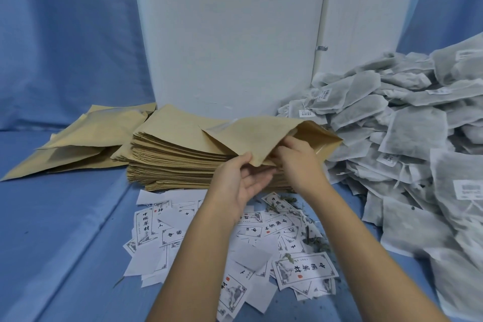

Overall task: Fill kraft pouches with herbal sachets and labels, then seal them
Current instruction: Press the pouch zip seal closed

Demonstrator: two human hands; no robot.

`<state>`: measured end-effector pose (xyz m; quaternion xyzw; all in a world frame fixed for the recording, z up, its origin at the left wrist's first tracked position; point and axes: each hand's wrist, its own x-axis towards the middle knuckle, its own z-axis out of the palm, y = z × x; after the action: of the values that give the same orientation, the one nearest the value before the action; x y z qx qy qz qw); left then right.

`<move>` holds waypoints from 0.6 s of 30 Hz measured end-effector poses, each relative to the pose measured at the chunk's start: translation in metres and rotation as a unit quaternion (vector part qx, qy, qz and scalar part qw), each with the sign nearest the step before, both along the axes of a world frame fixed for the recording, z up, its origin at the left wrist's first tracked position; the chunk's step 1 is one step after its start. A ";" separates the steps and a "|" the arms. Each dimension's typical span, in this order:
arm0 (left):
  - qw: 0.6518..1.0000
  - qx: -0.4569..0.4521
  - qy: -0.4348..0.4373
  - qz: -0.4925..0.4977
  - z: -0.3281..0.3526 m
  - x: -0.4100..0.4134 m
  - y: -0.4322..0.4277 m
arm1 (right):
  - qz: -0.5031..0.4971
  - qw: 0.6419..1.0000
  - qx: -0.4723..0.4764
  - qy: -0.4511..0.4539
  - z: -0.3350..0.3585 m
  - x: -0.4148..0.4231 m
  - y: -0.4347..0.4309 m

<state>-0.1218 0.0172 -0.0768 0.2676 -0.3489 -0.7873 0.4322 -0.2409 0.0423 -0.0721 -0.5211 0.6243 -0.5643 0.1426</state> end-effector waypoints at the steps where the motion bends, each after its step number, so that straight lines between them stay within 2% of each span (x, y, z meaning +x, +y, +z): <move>1: 0.999 0.012 0.029 0.022 0.000 0.001 -0.002 | -0.001 1.000 -0.017 0.001 0.001 0.001 0.001; 3: 0.995 0.025 0.078 0.056 0.000 0.003 -0.004 | 0.014 0.997 -0.064 -0.029 0.007 0.005 0.006; 5: 0.991 0.032 0.107 0.076 0.000 0.006 -0.006 | 0.084 0.992 -0.057 -0.079 0.012 0.005 0.013; 7: 0.989 0.035 0.121 0.082 0.000 0.005 -0.006 | 0.204 0.974 0.049 -0.091 0.017 0.004 0.019; 10: 0.994 0.003 0.078 0.076 -0.002 0.004 -0.006 | 0.320 0.916 0.241 -0.018 0.016 0.008 0.022; 11: 0.996 -0.017 0.041 0.074 -0.003 0.004 -0.006 | 0.314 0.911 0.265 -0.016 0.013 0.011 0.021; 13: 0.994 -0.050 -0.050 0.085 -0.005 0.004 -0.005 | 0.253 0.929 0.259 -0.078 0.006 0.017 0.016; 16: 0.970 -0.103 -0.181 0.127 -0.007 0.003 -0.003 | 0.142 0.948 0.183 -0.218 -0.007 0.026 0.008; 18: 0.961 -0.124 -0.211 0.127 -0.007 0.001 0.000 | 0.102 0.939 0.116 -0.309 -0.012 0.034 0.005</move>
<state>-0.1208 0.0174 -0.0837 0.4140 -0.4905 -0.6021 0.4749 -0.2070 0.0474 -0.0842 -0.3619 0.5545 -0.6035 0.4442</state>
